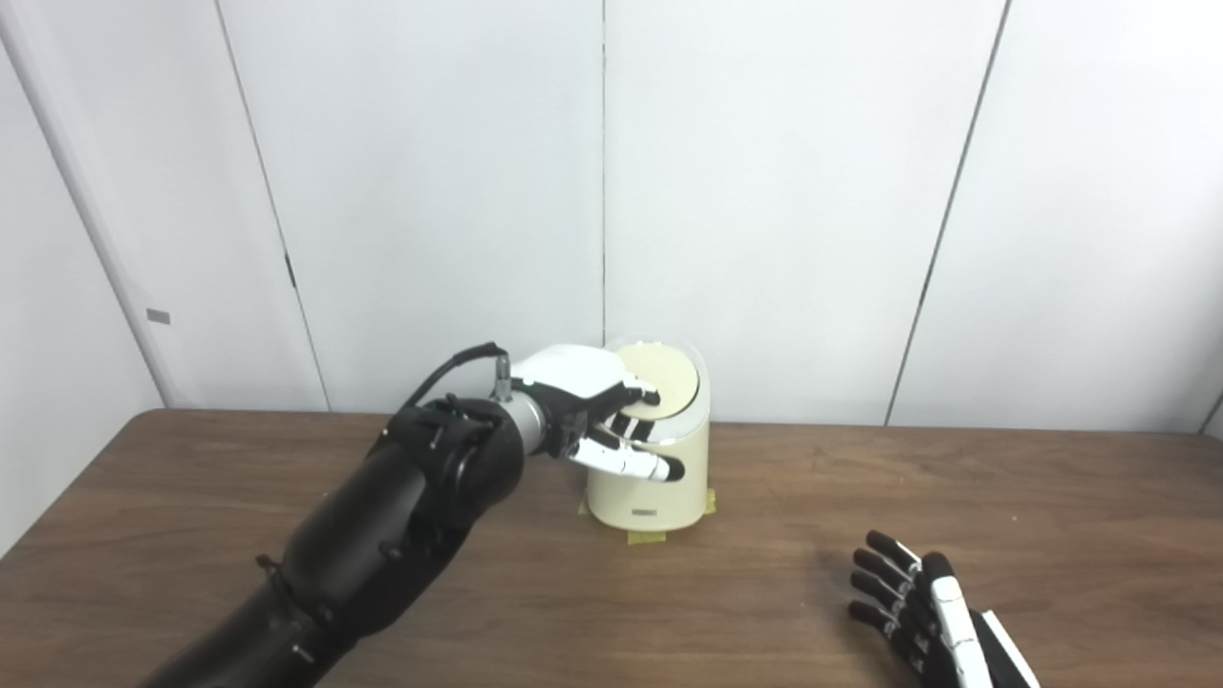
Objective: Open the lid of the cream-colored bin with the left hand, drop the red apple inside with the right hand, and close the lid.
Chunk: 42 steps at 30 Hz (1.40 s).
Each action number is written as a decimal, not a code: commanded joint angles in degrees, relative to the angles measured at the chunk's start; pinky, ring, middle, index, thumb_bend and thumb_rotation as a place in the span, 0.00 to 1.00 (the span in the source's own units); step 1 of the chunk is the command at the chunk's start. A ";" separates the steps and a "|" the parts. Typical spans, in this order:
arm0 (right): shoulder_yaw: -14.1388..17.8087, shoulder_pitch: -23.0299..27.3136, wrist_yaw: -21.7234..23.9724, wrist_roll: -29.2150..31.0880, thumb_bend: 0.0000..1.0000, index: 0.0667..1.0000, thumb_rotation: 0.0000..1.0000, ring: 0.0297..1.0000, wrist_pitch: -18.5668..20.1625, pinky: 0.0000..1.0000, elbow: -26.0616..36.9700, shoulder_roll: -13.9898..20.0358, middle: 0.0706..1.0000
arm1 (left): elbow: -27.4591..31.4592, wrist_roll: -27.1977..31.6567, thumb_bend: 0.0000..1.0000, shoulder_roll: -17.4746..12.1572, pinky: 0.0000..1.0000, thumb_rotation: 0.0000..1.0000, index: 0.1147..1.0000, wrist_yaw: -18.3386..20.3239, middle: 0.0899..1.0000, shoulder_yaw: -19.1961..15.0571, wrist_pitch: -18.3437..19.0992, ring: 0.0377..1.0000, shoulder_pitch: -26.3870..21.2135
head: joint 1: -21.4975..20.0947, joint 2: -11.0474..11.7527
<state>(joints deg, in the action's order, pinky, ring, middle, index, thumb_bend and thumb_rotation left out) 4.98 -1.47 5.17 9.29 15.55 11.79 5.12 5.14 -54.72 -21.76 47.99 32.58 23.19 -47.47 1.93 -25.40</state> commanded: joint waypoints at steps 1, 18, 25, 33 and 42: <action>0.36 0.67 -0.07 0.31 0.42 0.86 0.93 0.86 -0.77 0.82 1.33 0.45 0.85 | 1.02 -3.58 0.67 -1.46 1.00 0.82 0.92 0.41 0.96 0.33 -0.59 0.99 -0.86 | 0.05 -0.09; 0.33 -0.04 -0.34 -0.08 0.44 0.86 0.95 0.85 -0.15 0.80 2.68 0.47 0.84 | -2.73 -16.63 0.72 1.82 1.00 0.93 0.86 1.58 0.92 1.94 -6.06 0.98 3.12 | -0.53 -0.84; 0.52 0.22 -0.68 -0.73 0.46 0.87 0.94 0.84 0.08 0.80 2.27 0.68 0.84 | -2.84 -16.49 0.73 2.47 1.00 0.94 0.86 2.36 0.92 0.91 -7.05 0.98 3.70 | -0.55 -0.99; 0.65 0.02 -0.66 -0.99 0.46 0.85 0.93 0.83 -0.30 0.78 2.28 0.68 0.83 | -1.36 -16.73 0.73 3.08 1.00 0.93 0.87 1.81 0.91 -0.84 -8.28 0.97 4.37 | -0.65 -1.18; 0.25 0.07 -0.56 -1.10 0.47 0.86 0.93 0.83 0.04 0.77 2.58 0.56 0.83 | 1.00 -17.45 0.57 7.93 0.76 0.51 0.77 -26.65 0.80 -10.07 -7.30 0.80 10.35 | -0.88 -1.27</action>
<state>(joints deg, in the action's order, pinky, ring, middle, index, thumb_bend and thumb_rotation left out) 5.11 -2.29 4.73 8.17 16.09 12.90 5.17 5.01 -72.12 -14.24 28.51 25.12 15.15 -34.91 0.97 -26.63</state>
